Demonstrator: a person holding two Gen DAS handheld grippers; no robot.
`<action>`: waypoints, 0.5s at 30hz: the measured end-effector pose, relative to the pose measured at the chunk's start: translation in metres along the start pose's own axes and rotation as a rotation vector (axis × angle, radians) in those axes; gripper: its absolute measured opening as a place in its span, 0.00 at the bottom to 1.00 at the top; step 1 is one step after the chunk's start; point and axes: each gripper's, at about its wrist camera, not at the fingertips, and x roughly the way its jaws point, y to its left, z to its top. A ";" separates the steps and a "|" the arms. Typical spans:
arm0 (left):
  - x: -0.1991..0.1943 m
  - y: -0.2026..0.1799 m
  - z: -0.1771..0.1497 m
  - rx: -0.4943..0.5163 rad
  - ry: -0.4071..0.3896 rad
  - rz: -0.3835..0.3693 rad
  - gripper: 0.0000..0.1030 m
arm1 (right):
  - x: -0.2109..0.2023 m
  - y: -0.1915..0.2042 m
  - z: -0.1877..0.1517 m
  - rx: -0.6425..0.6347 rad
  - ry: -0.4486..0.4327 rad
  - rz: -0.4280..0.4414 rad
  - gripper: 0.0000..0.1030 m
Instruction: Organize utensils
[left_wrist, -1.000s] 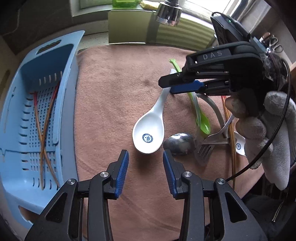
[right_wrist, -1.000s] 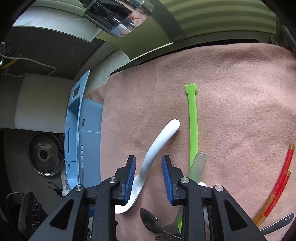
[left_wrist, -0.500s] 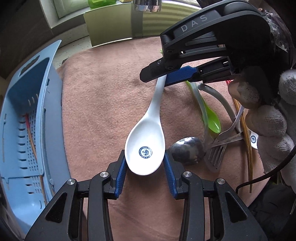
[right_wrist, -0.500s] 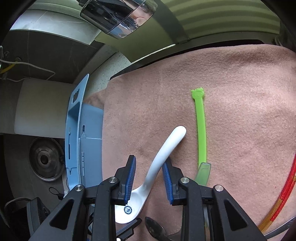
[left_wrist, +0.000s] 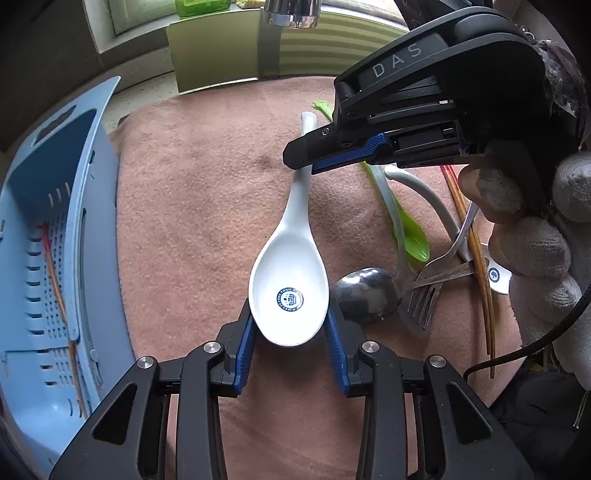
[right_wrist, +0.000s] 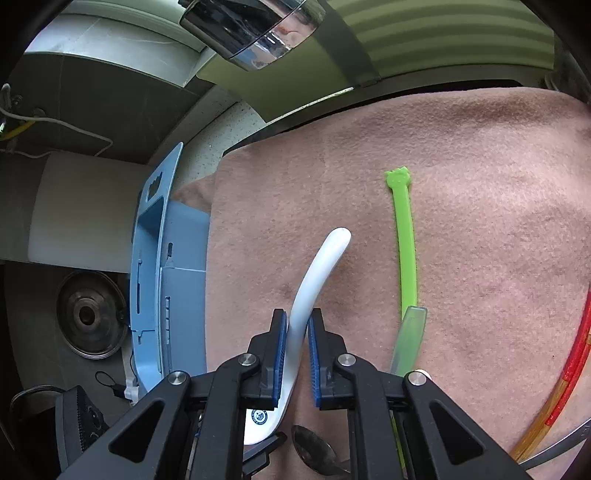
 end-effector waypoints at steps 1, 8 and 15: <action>-0.003 0.000 -0.001 0.000 -0.006 -0.001 0.33 | -0.002 0.001 -0.001 -0.002 -0.005 0.003 0.10; -0.028 0.005 -0.012 -0.021 -0.054 -0.015 0.33 | -0.018 0.016 -0.008 -0.014 -0.039 0.037 0.09; -0.060 0.027 -0.029 -0.087 -0.117 -0.006 0.32 | -0.024 0.051 -0.014 -0.052 -0.067 0.082 0.09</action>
